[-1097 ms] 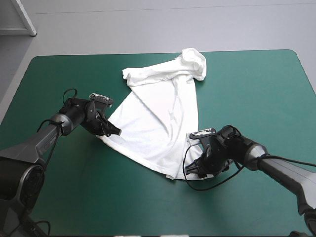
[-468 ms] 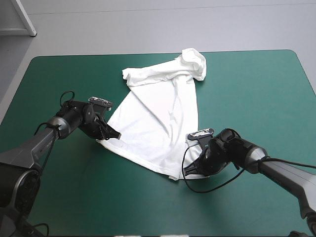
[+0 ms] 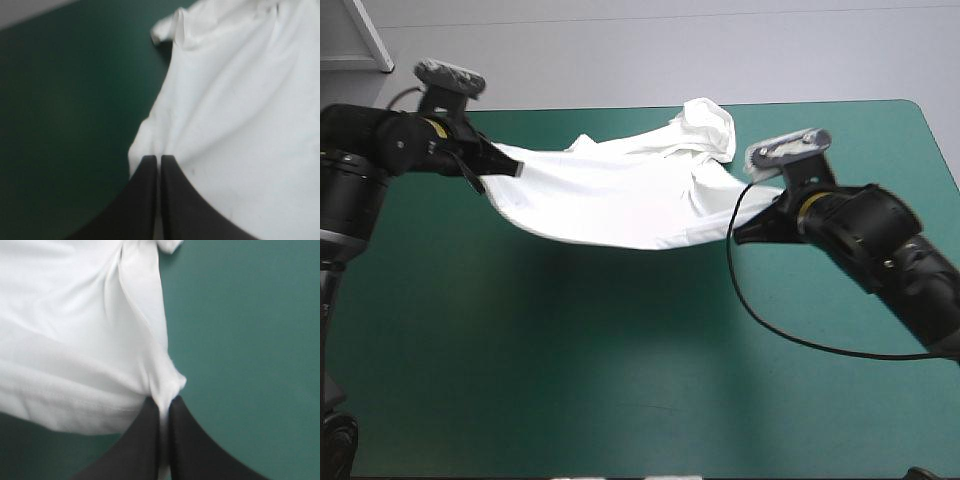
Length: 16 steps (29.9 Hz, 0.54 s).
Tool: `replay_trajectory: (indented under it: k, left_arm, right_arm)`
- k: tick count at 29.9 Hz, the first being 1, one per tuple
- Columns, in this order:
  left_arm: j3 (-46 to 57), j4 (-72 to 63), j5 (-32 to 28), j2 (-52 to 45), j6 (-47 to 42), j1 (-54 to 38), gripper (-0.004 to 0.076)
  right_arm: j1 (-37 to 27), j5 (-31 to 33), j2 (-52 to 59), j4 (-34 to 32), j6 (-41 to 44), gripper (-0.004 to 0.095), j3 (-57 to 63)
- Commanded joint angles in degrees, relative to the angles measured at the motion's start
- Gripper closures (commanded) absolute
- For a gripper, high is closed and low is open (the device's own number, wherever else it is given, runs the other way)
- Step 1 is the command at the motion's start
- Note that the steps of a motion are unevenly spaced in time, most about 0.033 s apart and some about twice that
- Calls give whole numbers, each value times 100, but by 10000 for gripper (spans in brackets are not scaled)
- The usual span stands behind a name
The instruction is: Fold the cloth
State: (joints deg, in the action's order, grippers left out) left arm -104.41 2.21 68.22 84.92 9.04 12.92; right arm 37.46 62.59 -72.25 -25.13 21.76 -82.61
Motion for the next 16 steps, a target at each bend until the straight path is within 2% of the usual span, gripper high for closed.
replay_trajectory:
  k: [1, 4, 9, 16]
  left_arm:
    - [-1494, 71, 155, -263, 14, 18, 732]
    - [-2658, 71, 199, -252, 147, 18, 732]
    - [-3910, 71, 176, -243, 298, 18, 732]
    - [-4747, 478, -199, -243, 477, 18, 732]
  right_arm:
    - [-23, 160, 236, -454, -427, 927, -1475]
    - [-23, 229, 236, -486, -788, 927, -2538]
    - [-23, 113, 236, -539, -1117, 927, -3999]
    - [-23, -922, 236, -584, -1477, 927, -5270]
